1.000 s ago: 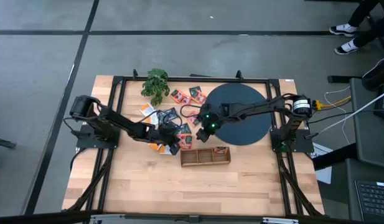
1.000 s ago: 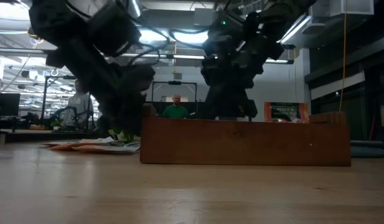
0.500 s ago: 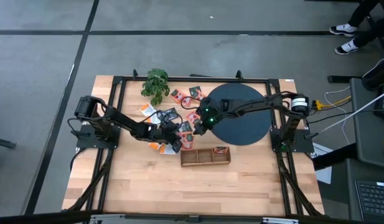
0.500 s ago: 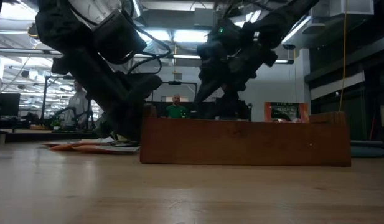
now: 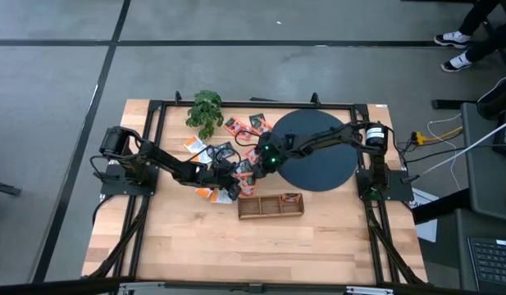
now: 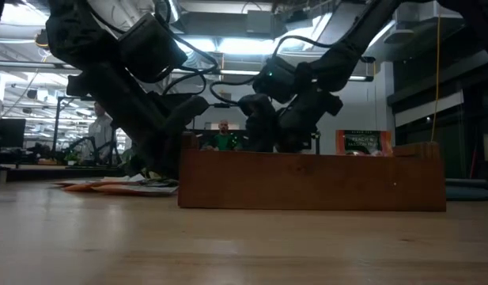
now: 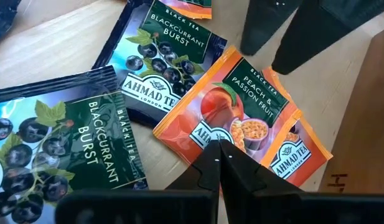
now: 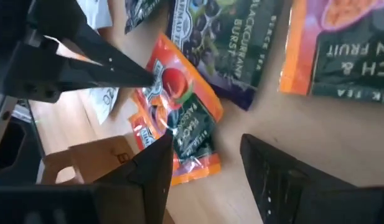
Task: Pick & Place Tea
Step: Put the orange tea bag into the right section of the wooden organizer
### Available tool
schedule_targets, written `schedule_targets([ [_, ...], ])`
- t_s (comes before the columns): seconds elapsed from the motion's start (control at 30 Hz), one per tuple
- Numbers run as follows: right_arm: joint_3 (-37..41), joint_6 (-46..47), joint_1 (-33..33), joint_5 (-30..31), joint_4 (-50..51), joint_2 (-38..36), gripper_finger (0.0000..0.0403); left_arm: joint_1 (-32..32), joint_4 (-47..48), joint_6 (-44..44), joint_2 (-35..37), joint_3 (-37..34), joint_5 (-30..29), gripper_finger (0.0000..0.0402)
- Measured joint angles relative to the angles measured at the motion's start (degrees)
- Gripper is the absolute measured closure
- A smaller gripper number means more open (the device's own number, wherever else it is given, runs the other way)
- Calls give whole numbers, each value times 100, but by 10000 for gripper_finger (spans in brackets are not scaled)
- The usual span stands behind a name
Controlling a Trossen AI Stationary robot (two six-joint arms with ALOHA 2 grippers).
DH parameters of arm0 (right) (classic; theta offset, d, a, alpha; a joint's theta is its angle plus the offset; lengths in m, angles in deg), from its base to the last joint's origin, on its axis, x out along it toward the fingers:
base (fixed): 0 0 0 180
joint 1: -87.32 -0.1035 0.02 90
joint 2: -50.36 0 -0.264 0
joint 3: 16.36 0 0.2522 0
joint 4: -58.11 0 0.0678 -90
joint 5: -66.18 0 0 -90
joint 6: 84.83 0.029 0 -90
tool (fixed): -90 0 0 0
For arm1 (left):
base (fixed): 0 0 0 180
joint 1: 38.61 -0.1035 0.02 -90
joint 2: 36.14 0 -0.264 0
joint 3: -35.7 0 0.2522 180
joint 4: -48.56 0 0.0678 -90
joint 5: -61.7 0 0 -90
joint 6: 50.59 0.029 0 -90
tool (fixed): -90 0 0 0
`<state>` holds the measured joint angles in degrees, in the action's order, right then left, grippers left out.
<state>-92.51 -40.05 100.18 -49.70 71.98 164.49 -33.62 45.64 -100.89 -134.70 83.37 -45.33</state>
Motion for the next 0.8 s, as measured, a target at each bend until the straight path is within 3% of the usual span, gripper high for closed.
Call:
schedule_targets([
  [0.53,-227,153,-2,-103,-293,352,270,-37,-270,-103,-14,-15,-150,398],
  [0.8,-356,122,5,-94,-88,379,348,-33,-308,-103,-14,-15,-130,400],
])
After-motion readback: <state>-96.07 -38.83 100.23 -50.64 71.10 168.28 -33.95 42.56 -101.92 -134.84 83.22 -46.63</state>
